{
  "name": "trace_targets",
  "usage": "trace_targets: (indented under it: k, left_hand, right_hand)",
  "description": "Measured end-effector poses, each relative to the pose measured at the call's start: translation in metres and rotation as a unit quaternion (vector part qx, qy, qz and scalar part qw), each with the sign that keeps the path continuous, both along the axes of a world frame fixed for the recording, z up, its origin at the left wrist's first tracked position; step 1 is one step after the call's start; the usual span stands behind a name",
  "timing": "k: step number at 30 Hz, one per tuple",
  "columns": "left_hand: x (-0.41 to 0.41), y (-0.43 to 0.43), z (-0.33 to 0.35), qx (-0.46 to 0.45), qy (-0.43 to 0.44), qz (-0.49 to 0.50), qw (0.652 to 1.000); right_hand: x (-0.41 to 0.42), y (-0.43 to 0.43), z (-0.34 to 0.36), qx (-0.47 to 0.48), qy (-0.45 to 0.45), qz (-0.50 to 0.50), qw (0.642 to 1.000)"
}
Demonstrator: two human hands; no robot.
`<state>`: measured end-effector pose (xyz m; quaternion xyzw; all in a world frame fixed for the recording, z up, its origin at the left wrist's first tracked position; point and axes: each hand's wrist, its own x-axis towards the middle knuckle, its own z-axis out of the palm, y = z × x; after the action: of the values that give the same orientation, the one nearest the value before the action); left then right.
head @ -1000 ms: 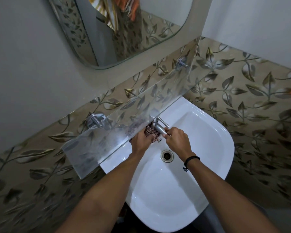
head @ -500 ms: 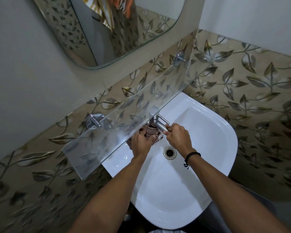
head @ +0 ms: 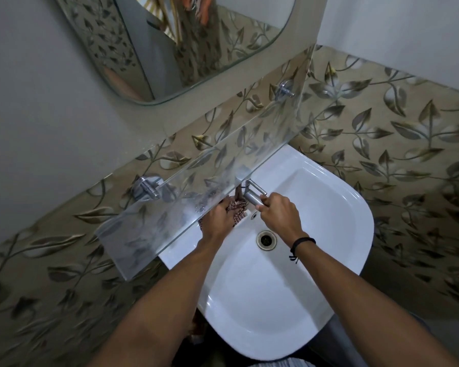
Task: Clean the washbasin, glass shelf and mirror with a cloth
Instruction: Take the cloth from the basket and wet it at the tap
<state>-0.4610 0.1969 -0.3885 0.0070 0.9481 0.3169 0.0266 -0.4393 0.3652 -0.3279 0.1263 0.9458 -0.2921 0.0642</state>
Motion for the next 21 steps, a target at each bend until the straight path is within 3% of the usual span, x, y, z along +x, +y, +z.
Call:
trace_targets:
  k: [6, 21]
  left_hand:
    - [0.029, -0.028, -0.023, -0.063, 0.077, -0.043, 0.994]
    - [0.021, -0.019, -0.047, -0.157, 0.024, -0.118, 0.980]
  right_hand:
    - [0.002, 0.000, -0.004, -0.028, 0.006, -0.015, 0.999]
    - [0.002, 0.000, -0.010, -0.051, 0.013, -0.029, 0.998]
